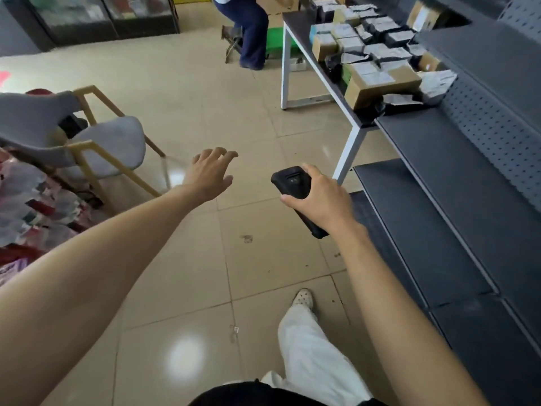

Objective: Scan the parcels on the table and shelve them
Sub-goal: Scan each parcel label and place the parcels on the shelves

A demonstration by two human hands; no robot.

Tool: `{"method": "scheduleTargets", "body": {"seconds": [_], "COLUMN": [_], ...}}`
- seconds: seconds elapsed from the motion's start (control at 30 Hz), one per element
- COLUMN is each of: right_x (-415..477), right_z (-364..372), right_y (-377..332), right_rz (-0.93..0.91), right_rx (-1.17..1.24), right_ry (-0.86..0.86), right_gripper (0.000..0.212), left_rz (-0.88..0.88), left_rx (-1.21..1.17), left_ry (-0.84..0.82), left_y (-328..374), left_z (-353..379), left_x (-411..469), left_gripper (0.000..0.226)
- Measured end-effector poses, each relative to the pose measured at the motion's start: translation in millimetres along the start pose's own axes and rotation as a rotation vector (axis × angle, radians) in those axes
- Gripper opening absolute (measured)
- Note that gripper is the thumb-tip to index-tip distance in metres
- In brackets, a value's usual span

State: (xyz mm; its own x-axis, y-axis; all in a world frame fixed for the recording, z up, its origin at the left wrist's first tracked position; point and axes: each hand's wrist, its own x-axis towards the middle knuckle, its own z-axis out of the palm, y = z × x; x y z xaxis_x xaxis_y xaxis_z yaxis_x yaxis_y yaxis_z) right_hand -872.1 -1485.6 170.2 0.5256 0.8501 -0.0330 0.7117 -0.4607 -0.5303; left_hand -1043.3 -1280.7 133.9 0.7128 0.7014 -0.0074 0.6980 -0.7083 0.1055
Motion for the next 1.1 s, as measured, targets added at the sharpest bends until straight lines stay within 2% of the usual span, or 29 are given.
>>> {"method": "scheduleTargets", "body": {"seconds": [0.17,0.37,0.53,0.73,0.97,1.1], "right_x": [120.4,263.0,357.3,469.8,636.5,721.7], "right_z": [-11.5,-39.6,-48.7,-44.7,-59.4,-75.8], "right_y": [24.1,50.6,61.7,64.6,52.5,52.2], "right_rz": [0.012,-0.029,-0.035,-0.026,0.048,0.117], "right_rx": [0.019,0.010,0.017,0.023,-0.012,0.011], "right_ry": [-0.033,-0.051,-0.065,-0.051,0.006,0.064], "right_gripper": [0.068,0.071,0.072,0.070,0.072,0.072], "left_rz": [-0.027,-0.027,-0.002,0.090,0.228,0.245], "left_rx": [-0.013,-0.016,0.028,0.076,0.130,0.114], "left_ry": [-0.038,-0.009,-0.053,-0.097,-0.109,-0.143], "left_y": [-0.6,3.3,-8.3,-39.9,-79.0,-95.8], "left_z": [1.8,-5.4,-1.8,-4.9,-21.5,-29.9], "left_x": [110.9,248.0,334.2,457.4,659.1,765.4], "left_gripper": [0.056,0.055,0.056,0.056,0.056,0.057]}}
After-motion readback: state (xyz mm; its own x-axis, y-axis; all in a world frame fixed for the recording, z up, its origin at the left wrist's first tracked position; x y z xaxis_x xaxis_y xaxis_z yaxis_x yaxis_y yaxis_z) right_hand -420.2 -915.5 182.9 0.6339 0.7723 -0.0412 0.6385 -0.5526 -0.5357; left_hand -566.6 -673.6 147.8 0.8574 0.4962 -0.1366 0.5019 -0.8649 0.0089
